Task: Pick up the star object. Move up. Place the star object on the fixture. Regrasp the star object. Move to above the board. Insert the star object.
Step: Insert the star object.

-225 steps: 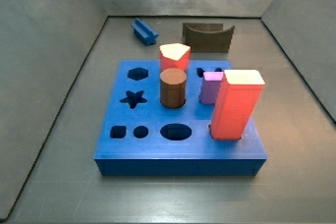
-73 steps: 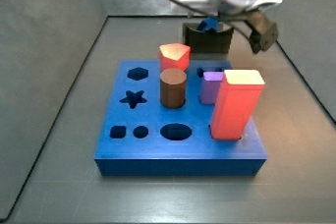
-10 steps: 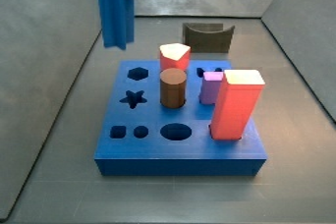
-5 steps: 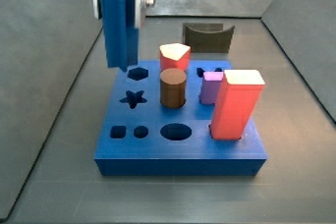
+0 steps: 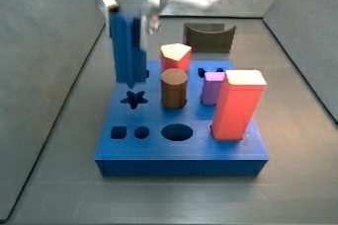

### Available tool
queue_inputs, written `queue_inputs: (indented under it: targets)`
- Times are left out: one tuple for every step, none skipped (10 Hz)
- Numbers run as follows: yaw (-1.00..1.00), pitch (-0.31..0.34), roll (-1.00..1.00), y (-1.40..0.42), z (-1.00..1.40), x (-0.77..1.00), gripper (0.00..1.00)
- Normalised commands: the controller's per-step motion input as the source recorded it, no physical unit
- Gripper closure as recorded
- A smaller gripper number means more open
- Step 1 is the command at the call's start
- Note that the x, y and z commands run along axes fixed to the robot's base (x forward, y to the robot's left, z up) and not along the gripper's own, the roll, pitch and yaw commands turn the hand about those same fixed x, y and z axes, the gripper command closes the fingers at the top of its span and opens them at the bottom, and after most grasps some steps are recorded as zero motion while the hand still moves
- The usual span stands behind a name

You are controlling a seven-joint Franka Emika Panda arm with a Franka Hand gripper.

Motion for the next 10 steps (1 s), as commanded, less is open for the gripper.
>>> queue_inputs:
  targets:
    - [-0.51, 0.0, -0.19, 0.0, -0.64, 0.0, 1.0]
    - [-0.42, 0.0, -0.15, 0.01, -0.33, -0.02, 1.0]
    - [-0.16, 0.0, -0.02, 0.0, 0.0, 0.0, 1.0]
    - [-0.13, 0.0, -0.05, 0.0, 0.01, 0.0, 1.0]
    - [-0.18, -0.02, -0.1, 0.0, -0.01, 0.0, 1.0]
    - [-0.25, 0.0, 0.0, 0.0, -0.1, 0.0, 1.0]
    - [-0.27, 0.026, 0.03, 0.02, -0.06, 0.0, 1.0]
    - [-0.17, 0.001, 0.05, 0.03, -0.02, 0.0, 1.0]
    - [-0.08, 0.0, 0.06, 0.06, -0.02, 0.0, 1.0]
    - [0.0, 0.0, 0.07, 0.11, -0.05, 0.0, 1.0]
